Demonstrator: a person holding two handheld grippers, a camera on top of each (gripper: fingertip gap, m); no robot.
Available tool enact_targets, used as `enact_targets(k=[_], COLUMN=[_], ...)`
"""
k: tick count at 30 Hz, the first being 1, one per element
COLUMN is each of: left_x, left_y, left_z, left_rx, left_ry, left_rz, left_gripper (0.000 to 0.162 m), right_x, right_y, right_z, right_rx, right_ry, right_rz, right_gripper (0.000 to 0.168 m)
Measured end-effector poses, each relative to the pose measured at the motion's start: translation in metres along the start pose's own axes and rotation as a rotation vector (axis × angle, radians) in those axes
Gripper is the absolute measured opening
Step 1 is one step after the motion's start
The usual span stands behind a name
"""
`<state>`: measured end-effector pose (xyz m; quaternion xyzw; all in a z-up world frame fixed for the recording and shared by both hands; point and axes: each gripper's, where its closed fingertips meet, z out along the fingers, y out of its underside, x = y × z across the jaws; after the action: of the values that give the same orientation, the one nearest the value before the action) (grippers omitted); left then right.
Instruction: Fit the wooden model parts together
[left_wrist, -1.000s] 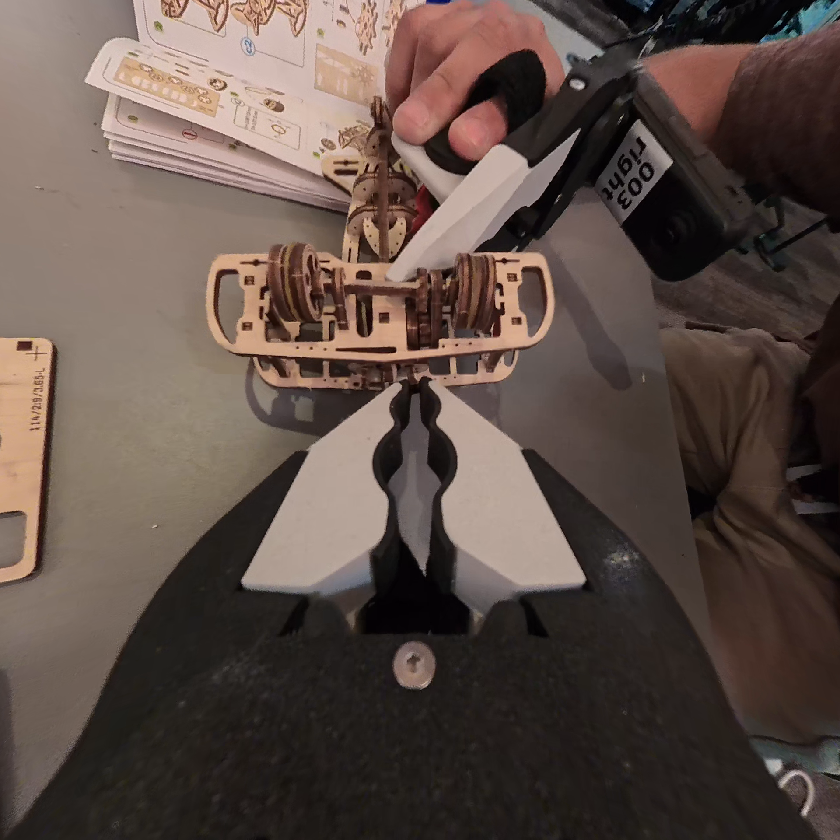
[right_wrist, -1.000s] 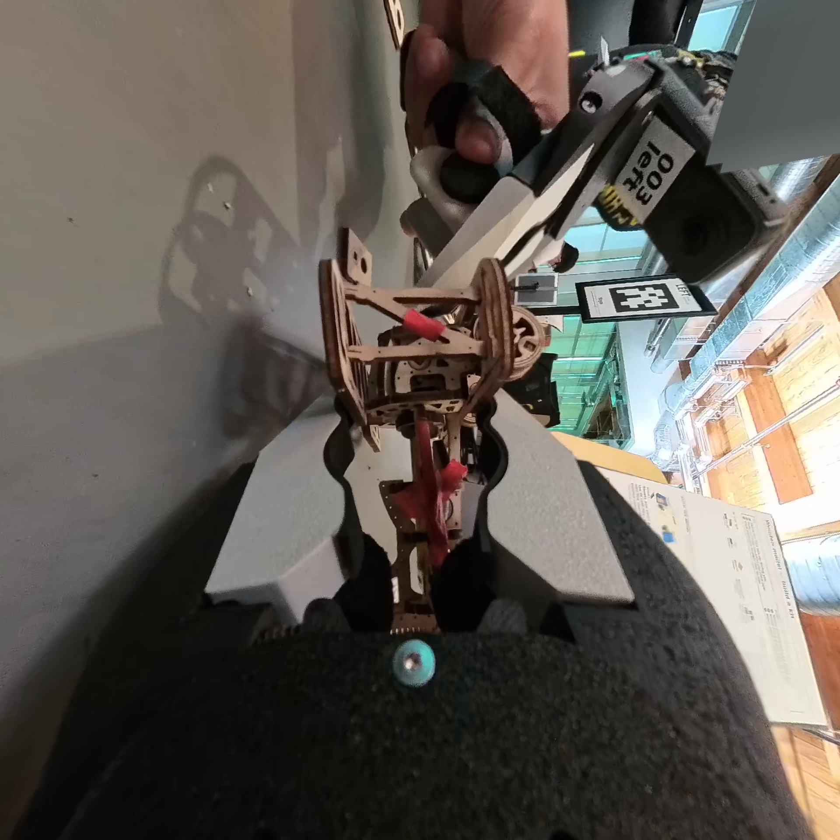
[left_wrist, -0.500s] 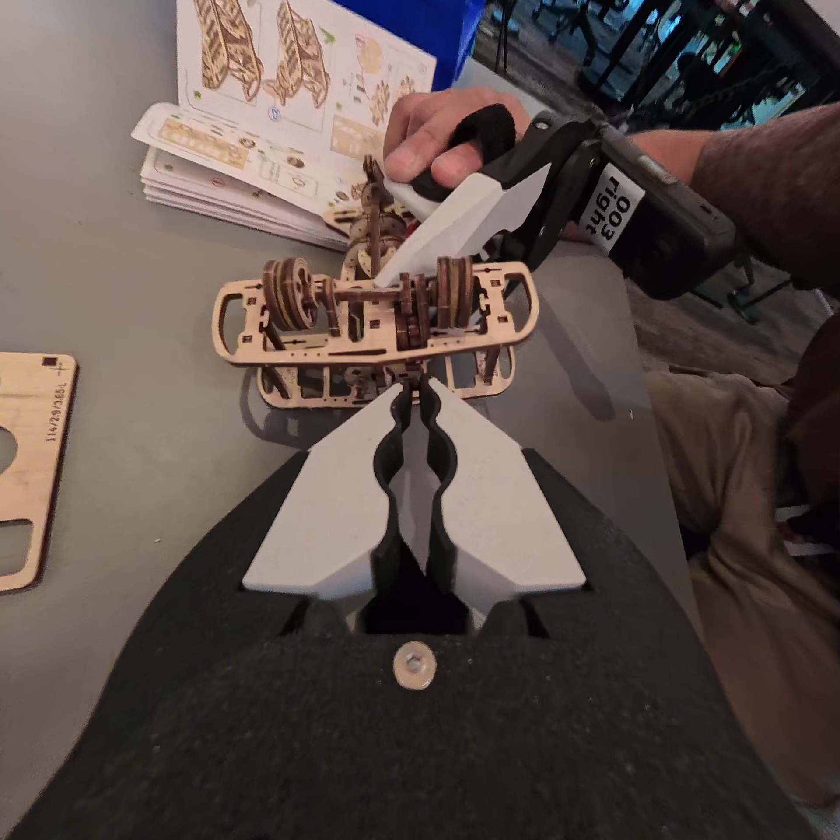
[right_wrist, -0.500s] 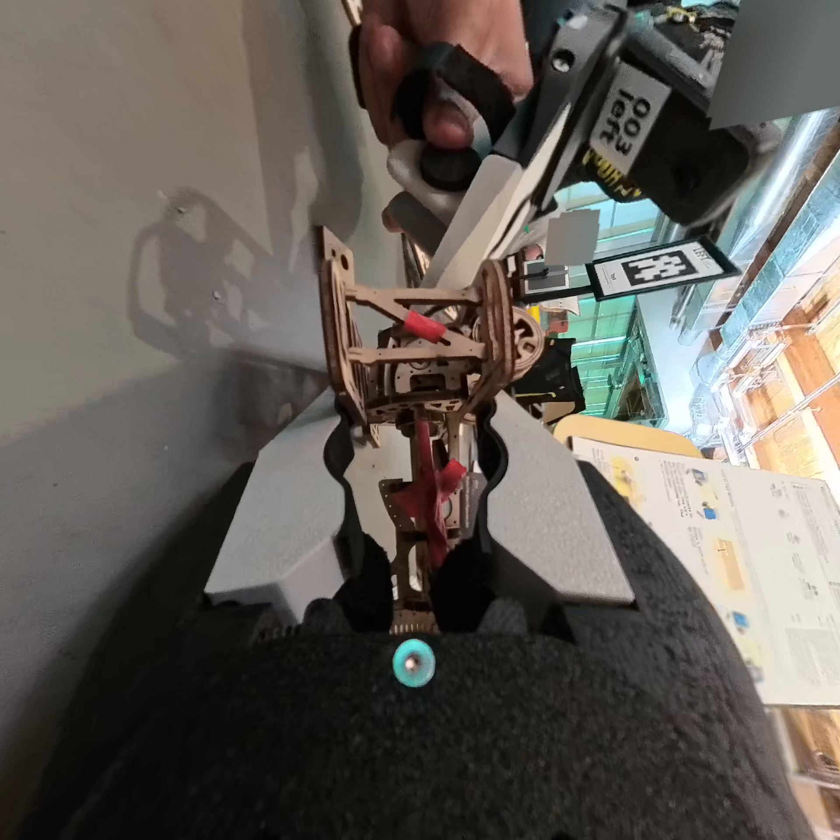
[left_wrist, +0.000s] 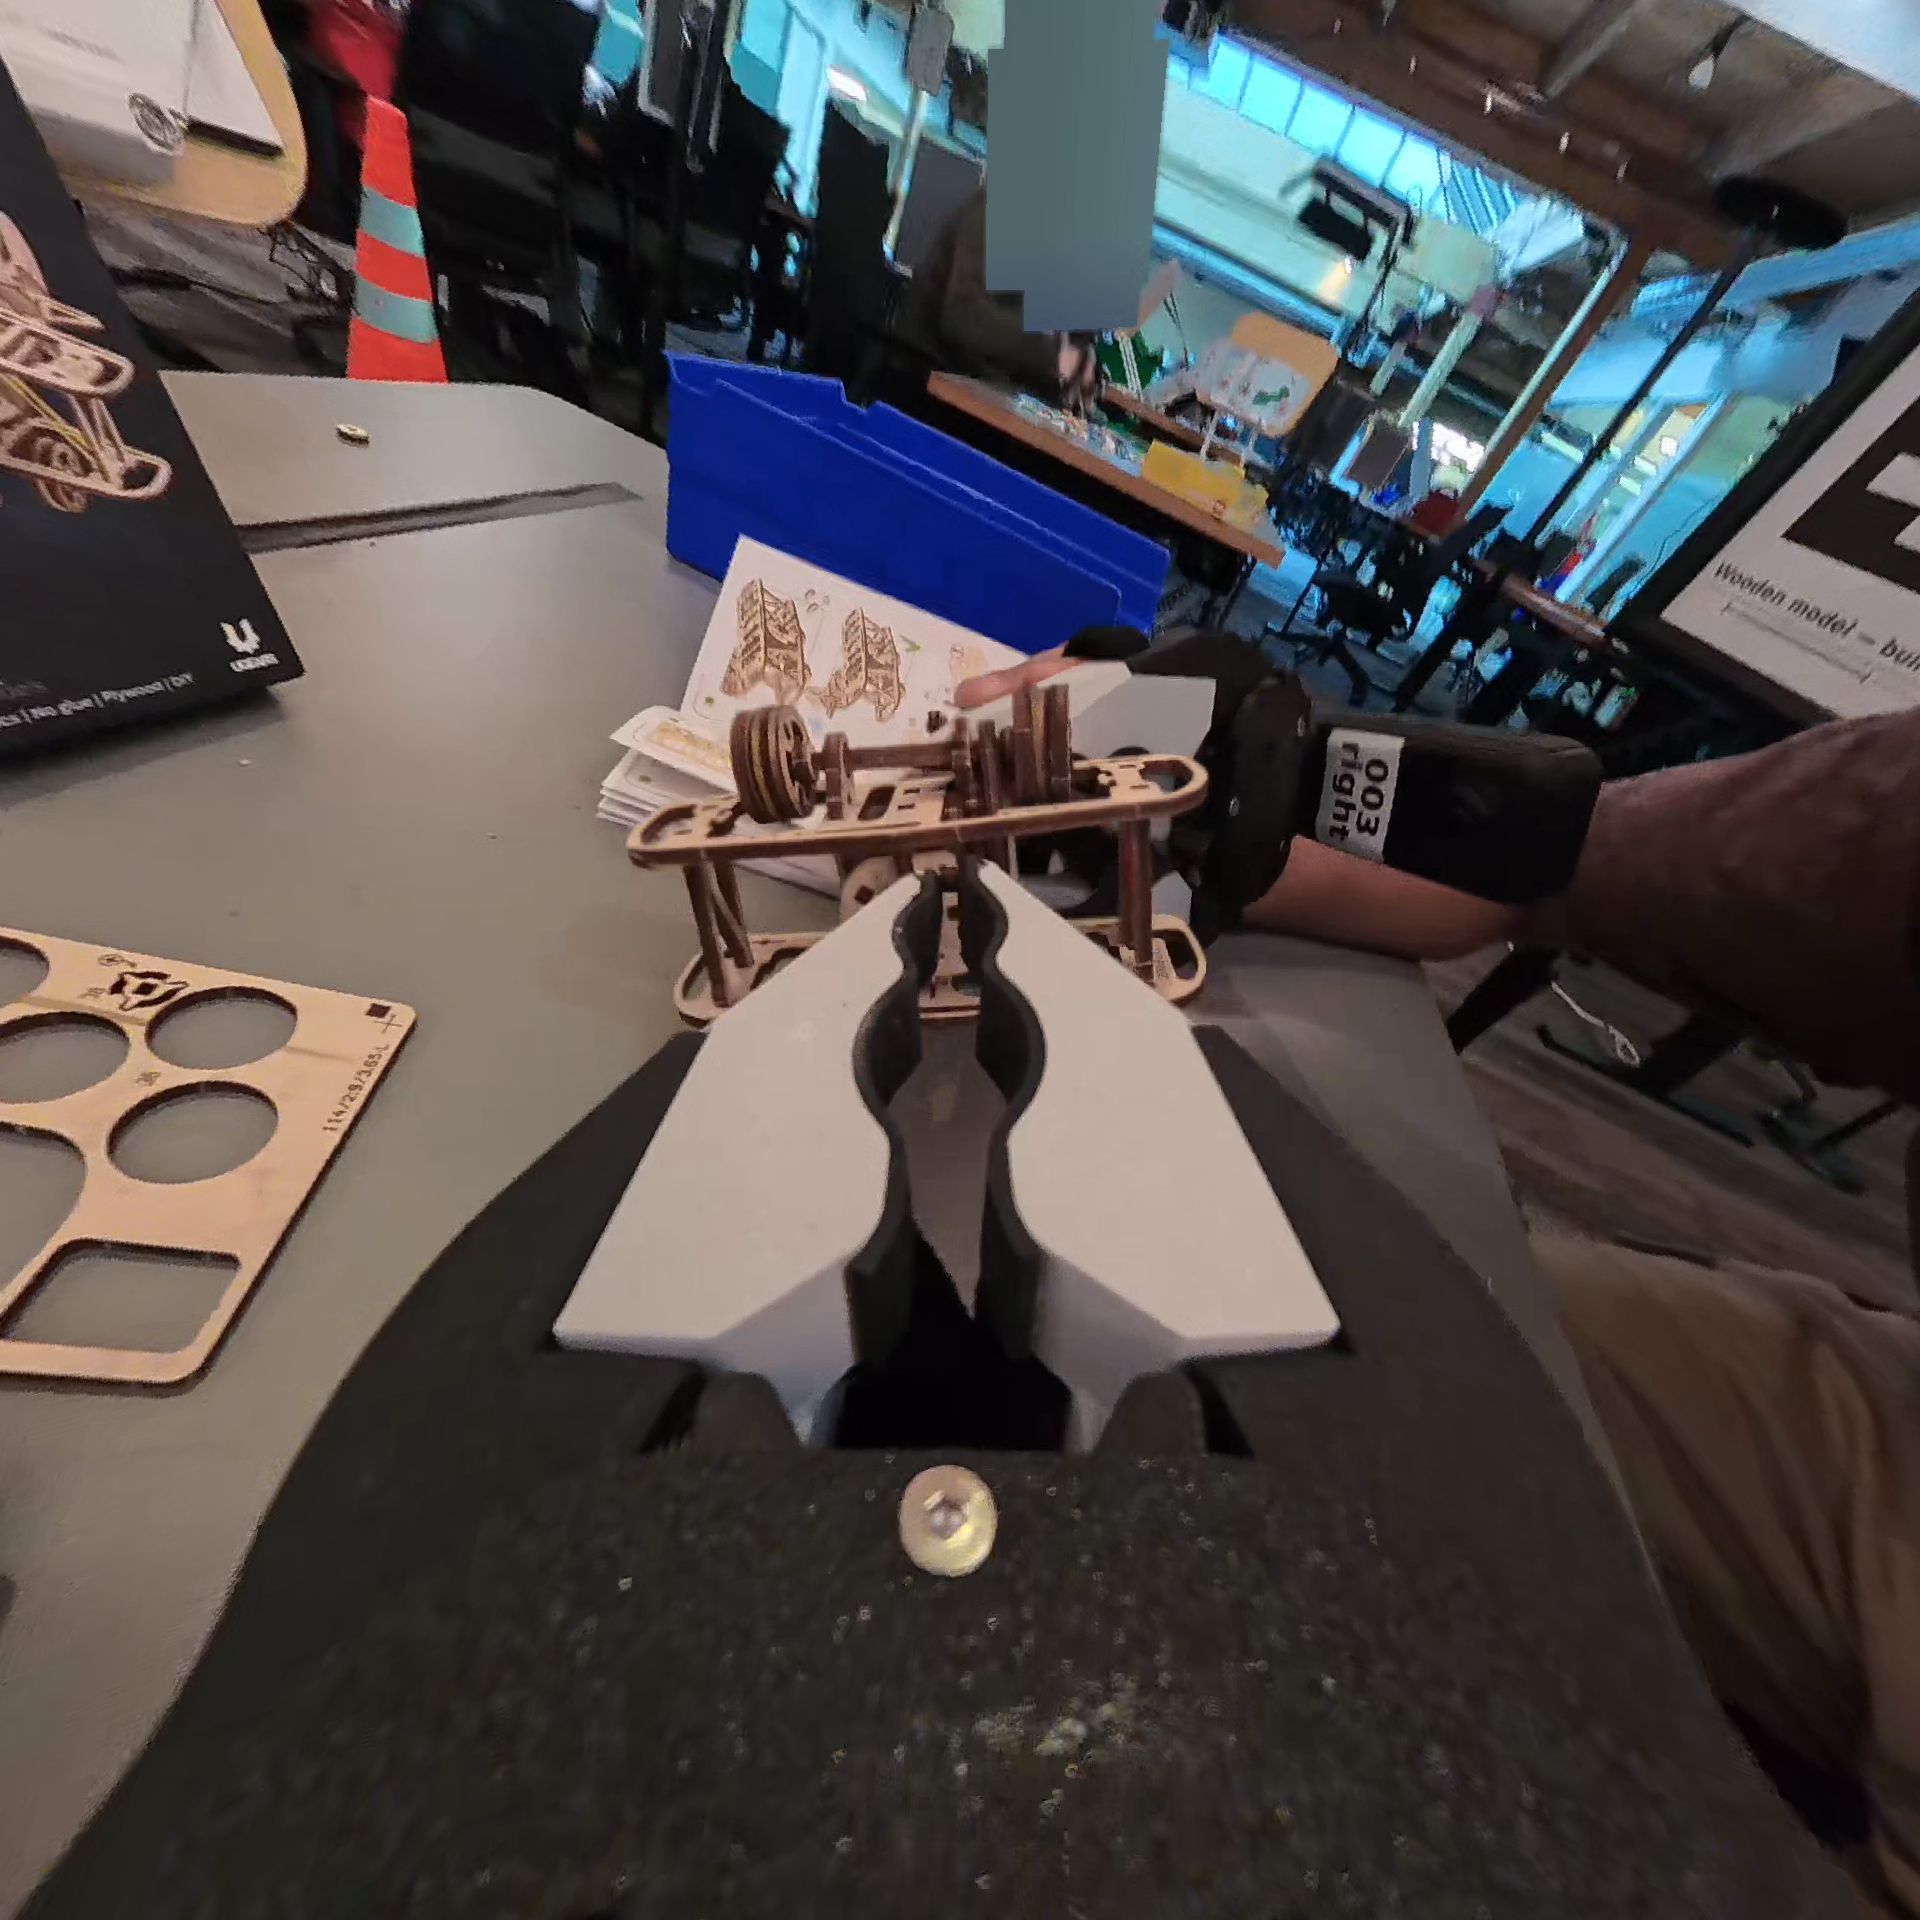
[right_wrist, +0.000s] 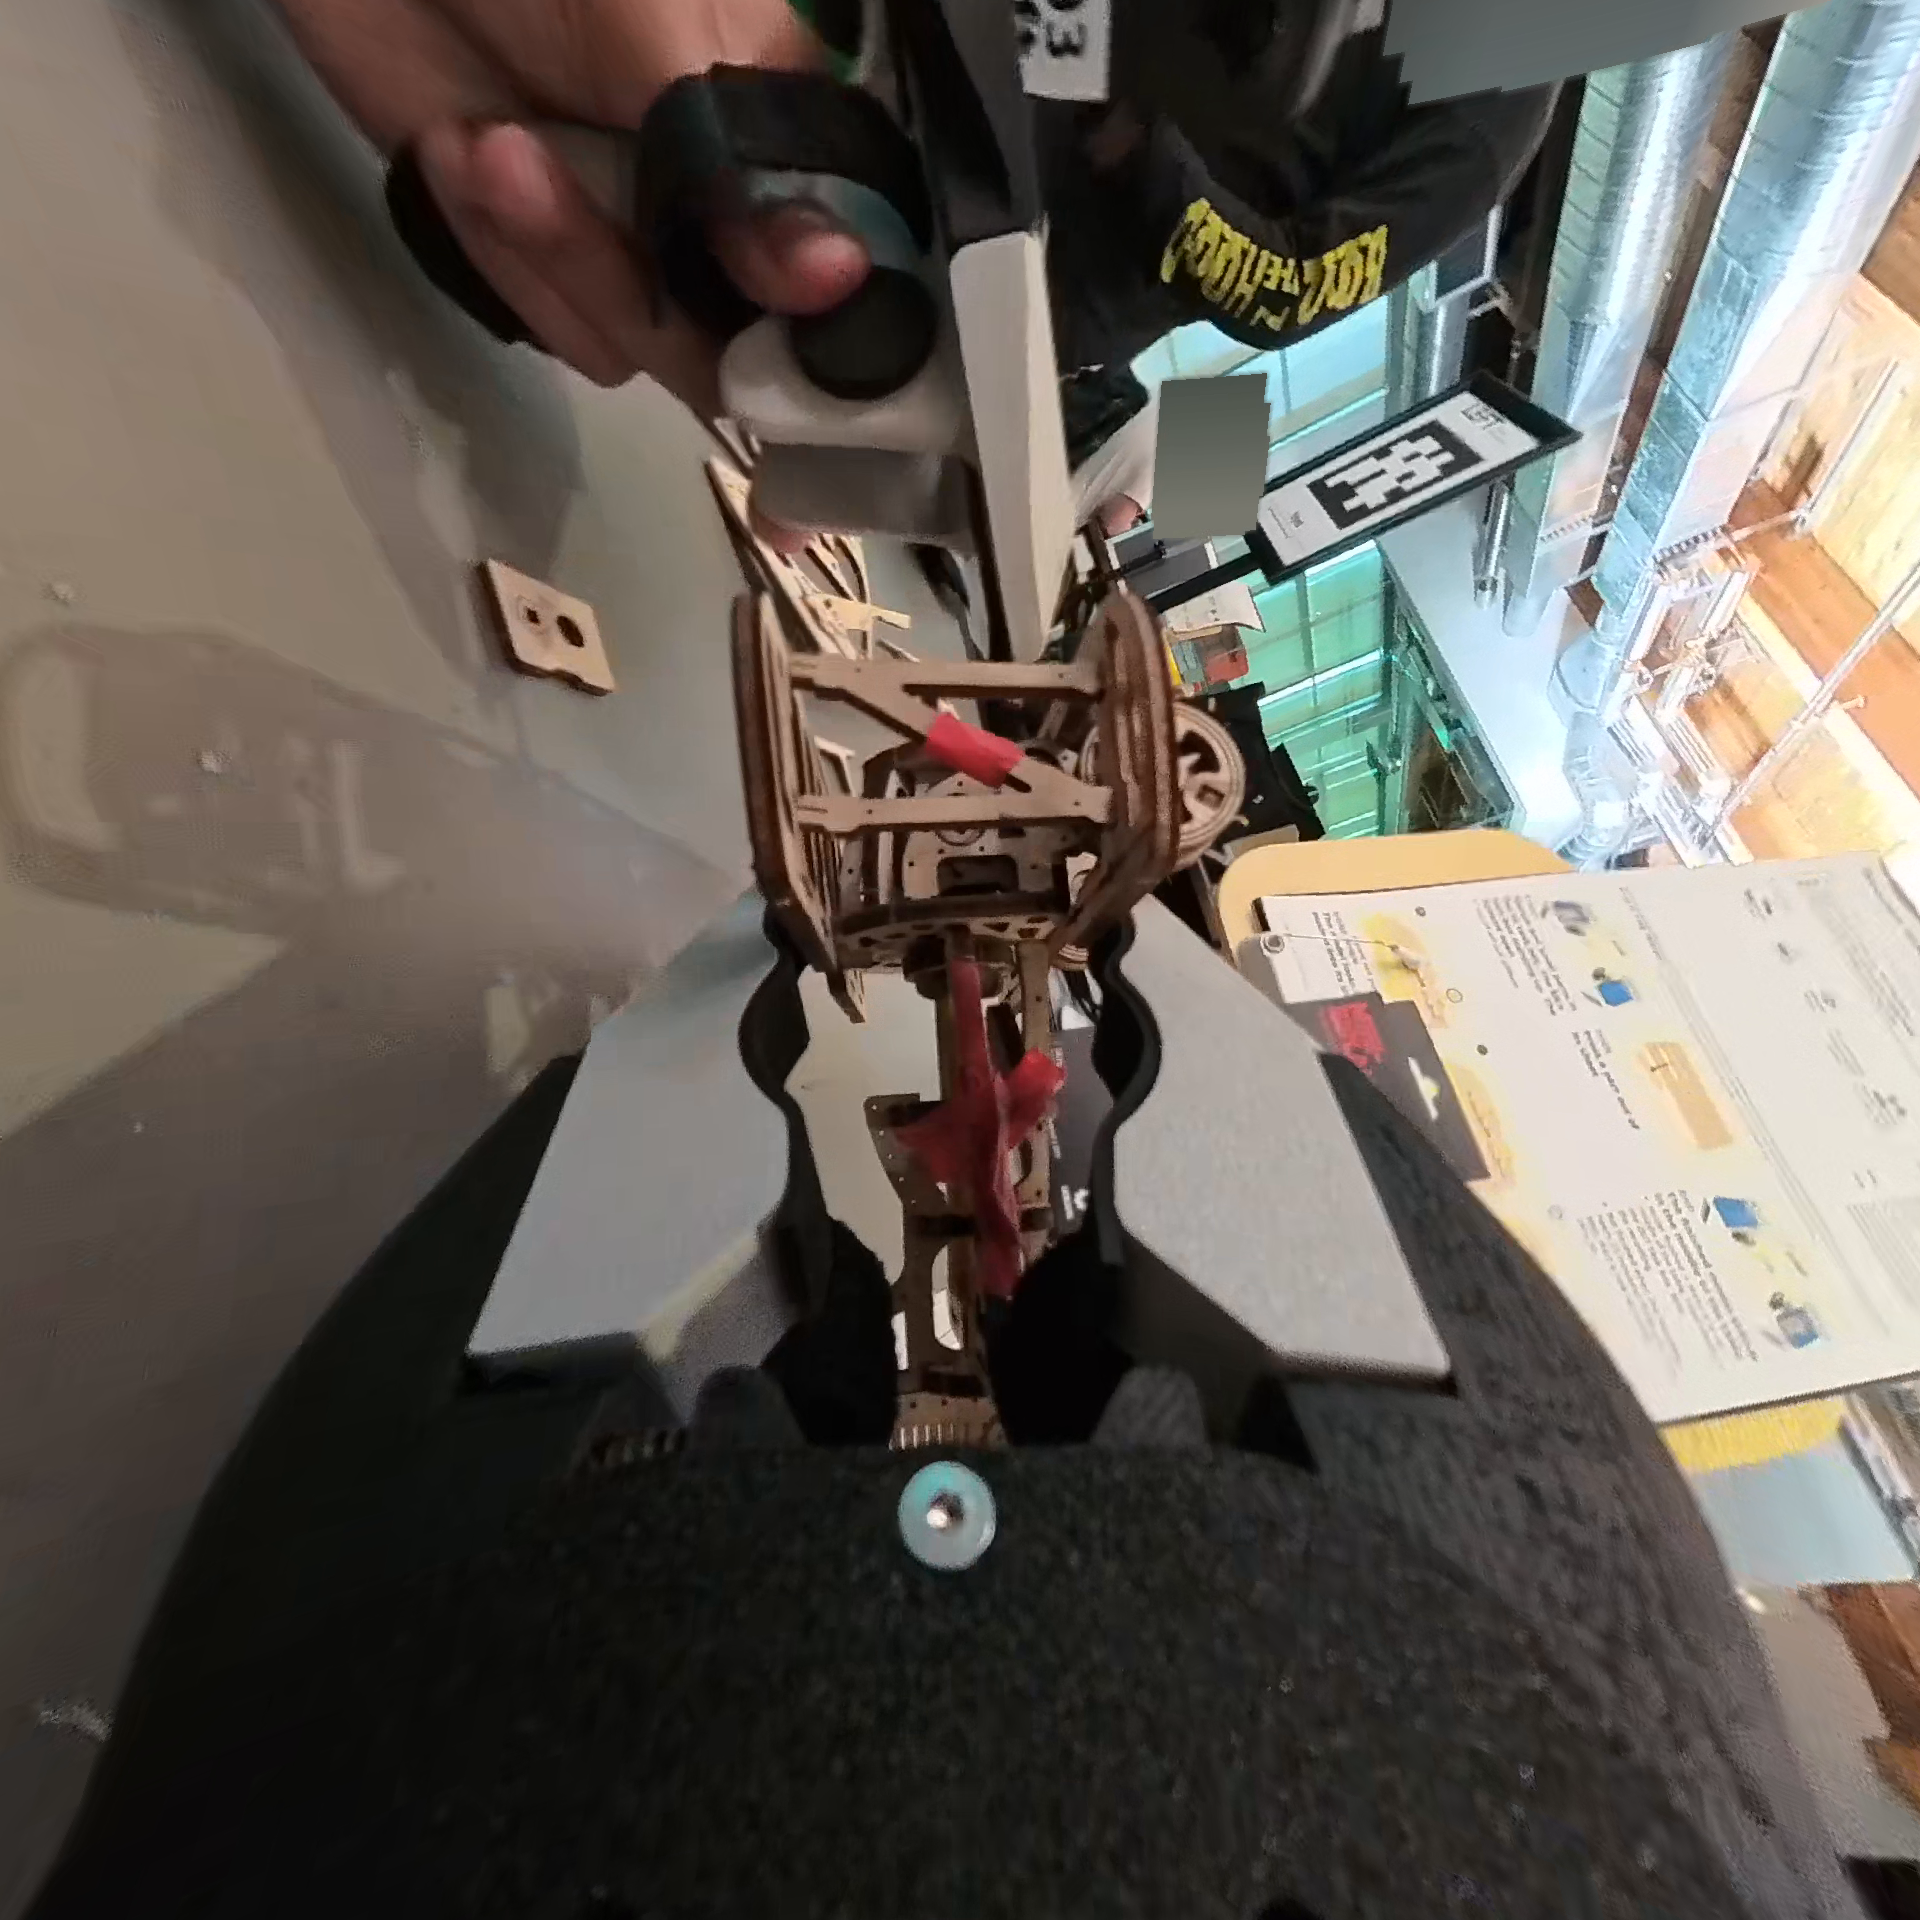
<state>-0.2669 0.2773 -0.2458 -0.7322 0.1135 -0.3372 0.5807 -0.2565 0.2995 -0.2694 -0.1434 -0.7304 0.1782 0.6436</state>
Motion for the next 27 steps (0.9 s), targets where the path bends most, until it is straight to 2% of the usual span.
enact_targets(k=[6,19,27], left_x=[0.006,0.007,0.004], left_y=[-0.014,-0.008,-0.004], left_z=[0.002,0.007,0.009], left_rx=[0.113,0.085,0.085], left_ry=[-0.021,-0.044,-0.033], left_rz=[-0.033,-0.020,-0.099], left_gripper=[0.000,0.000,0.000], right_x=[0.010,0.018,0.016], right_y=[-0.005,-0.006,-0.004], right_z=[-0.001,-0.004,-0.002], right_rx=[-0.006,0.002,-0.017], right_ry=[0.052,0.077,0.076], right_rz=[0.077,0.143,0.108], right_gripper=[0.053,0.053,0.053])
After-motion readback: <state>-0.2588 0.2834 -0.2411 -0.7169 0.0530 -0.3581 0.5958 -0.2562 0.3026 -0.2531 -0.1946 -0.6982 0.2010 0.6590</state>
